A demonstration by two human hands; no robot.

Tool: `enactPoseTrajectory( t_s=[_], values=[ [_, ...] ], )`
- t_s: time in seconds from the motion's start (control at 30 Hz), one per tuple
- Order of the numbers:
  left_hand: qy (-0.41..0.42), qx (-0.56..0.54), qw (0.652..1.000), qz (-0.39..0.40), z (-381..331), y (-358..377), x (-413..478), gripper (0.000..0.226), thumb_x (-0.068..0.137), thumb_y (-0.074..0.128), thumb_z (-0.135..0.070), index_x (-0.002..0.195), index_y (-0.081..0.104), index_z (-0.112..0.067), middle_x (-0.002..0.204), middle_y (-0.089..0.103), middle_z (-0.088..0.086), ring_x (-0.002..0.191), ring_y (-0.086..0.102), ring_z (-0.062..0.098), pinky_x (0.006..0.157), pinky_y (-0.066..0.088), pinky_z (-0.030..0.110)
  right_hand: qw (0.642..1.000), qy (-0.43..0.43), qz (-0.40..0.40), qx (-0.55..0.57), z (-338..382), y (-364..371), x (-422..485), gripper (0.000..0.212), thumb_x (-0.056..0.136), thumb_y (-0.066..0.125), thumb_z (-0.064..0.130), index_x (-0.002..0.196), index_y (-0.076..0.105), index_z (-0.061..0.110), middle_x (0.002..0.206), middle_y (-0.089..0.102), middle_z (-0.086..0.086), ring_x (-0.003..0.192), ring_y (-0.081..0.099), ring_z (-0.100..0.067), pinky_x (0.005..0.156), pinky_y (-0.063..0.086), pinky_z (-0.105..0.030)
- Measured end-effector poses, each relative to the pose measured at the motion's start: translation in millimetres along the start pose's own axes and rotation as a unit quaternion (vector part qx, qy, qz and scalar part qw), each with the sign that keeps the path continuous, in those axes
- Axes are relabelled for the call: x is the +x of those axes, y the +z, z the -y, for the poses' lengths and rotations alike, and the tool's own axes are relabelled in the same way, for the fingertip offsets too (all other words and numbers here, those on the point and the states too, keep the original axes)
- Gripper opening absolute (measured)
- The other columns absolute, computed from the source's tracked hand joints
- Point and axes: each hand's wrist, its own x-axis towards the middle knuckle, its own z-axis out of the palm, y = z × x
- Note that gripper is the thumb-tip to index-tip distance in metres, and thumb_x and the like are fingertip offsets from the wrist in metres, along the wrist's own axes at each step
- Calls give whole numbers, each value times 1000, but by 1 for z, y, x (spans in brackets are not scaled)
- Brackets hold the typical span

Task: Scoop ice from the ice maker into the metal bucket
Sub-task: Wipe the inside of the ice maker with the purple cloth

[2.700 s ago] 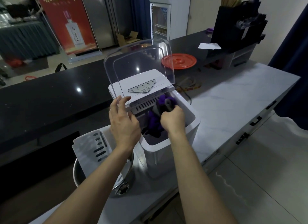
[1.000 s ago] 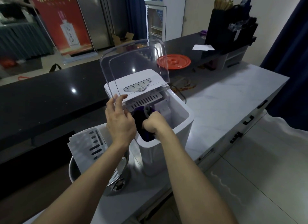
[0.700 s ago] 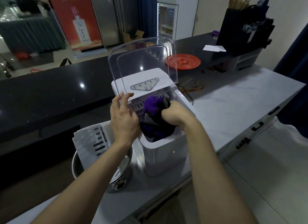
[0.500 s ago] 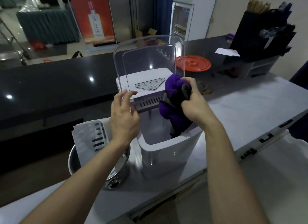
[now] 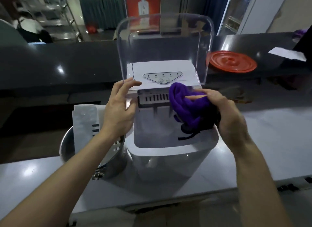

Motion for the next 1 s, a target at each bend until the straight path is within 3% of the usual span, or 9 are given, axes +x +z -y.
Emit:
enactPoseTrajectory(
  t_s=[0.13,0.23,0.33,0.43,0.53,0.63,0.73,0.9,1.0],
  values=[
    [1,-3,1000,-2,1,-1,-2,49,104,61,-4,141,62,-36,148,45,-17,144,44,-3,122,43,35,944,-123,62,-301,-4,11,2,26,84,79,44,110,82,42,136,58,20,126,57,-1,103,51,-25],
    [0,-20,1000,1,-1,-1,-3,48,105,60,-4,142,62,-34,150,45,-15,146,43,2,120,47,42,893,-167,161,-386,-4,26,8,34,88,83,36,121,78,42,142,49,20,128,51,-1,107,46,-22],
    [-1,-18,1000,2,-2,-3,-3,48,105,59,-4,142,61,-35,151,44,-16,147,44,3,114,52,48,775,-217,258,-534,-14,58,25,48,97,75,39,144,64,38,149,38,13,130,45,-11,107,48,-30],
    [-5,-11,1000,5,-5,-4,-4,49,105,58,-3,144,60,-33,153,45,-15,147,44,5,111,54,49,612,-312,319,-652,-27,77,41,36,102,62,35,137,69,28,148,40,1,121,50,-22,93,54,-37],
    [-1,-6,1000,4,-5,-5,-3,49,105,59,-3,144,60,-33,153,45,-13,147,45,7,112,54,47,523,-346,344,-699,-30,78,48,31,104,53,30,127,73,25,145,44,-1,113,53,-24,76,52,-37],
    [-1,-2,1000,15,-5,-5,-3,48,106,59,-5,144,59,-34,154,43,-14,148,44,8,115,53,46,489,-319,370,-723,-29,68,49,29,103,52,23,119,75,20,146,46,-2,106,56,-25,77,56,-40],
    [-4,7,1000,15,-5,-6,-3,49,106,59,-4,145,58,-33,154,43,-13,148,44,10,114,53,46,490,-284,380,-731,-28,60,47,25,102,54,19,118,75,18,146,49,-4,107,58,-26,84,58,-44],
    [4,16,1000,6,-9,-6,-5,52,104,57,0,144,59,-32,153,45,-8,148,44,10,117,48,31,503,-391,367,-678,-38,96,56,31,105,47,21,118,74,20,130,57,-2,102,55,-28,88,52,-42],
    [6,16,1000,15,-8,-6,-3,52,103,58,-1,145,58,-32,152,45,-10,147,45,11,117,50,41,484,-382,375,-692,-44,93,58,35,109,42,22,128,70,18,136,55,0,115,52,-27,86,50,-37]
  ],
)
